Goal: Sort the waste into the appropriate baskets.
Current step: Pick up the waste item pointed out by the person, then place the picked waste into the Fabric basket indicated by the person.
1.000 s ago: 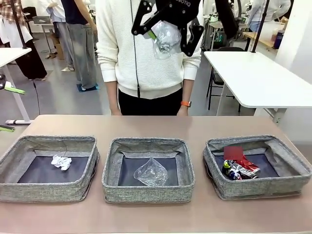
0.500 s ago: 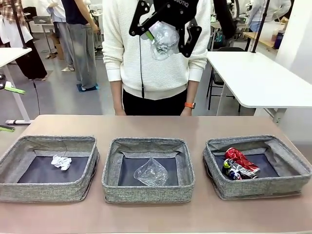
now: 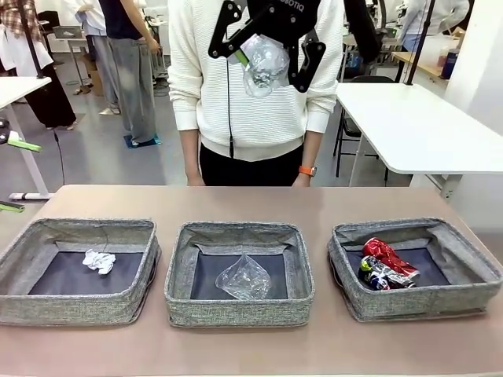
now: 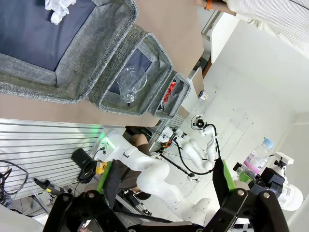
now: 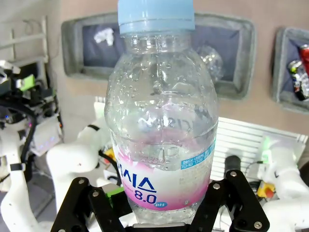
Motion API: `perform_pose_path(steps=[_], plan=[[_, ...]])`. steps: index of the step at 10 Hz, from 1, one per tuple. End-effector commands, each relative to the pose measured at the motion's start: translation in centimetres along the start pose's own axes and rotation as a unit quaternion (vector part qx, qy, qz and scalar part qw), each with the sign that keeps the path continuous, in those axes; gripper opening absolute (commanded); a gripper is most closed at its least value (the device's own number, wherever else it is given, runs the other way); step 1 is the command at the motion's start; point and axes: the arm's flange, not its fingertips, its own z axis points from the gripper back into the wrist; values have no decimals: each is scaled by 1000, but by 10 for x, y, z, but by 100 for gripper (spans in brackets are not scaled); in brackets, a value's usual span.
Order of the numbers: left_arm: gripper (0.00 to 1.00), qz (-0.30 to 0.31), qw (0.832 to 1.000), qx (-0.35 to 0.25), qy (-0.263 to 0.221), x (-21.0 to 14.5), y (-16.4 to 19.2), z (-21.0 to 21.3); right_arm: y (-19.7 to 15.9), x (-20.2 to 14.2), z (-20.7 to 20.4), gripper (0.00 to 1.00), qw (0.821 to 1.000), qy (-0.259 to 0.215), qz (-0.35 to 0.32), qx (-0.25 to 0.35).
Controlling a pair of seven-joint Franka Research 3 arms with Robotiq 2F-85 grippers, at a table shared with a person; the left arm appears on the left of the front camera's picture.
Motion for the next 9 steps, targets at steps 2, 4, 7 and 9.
perform_pose_path(steps=[2,4,7,9], plan=[[100,-9,1000,-4,4,-1,0,3,-3,-2,-1,0,1000,-2,3,-3],[100,-9,1000,-4,4,-1,0,3,-3,-2,-1,0,1000,-2,3,-3],[100,-9,1000,-4,4,-1,0,3,-3,-2,-1,0,1000,-2,3,-3],[100,-9,1000,-4,4,-1,0,3,-3,-2,-1,0,1000,-2,3,-3]])
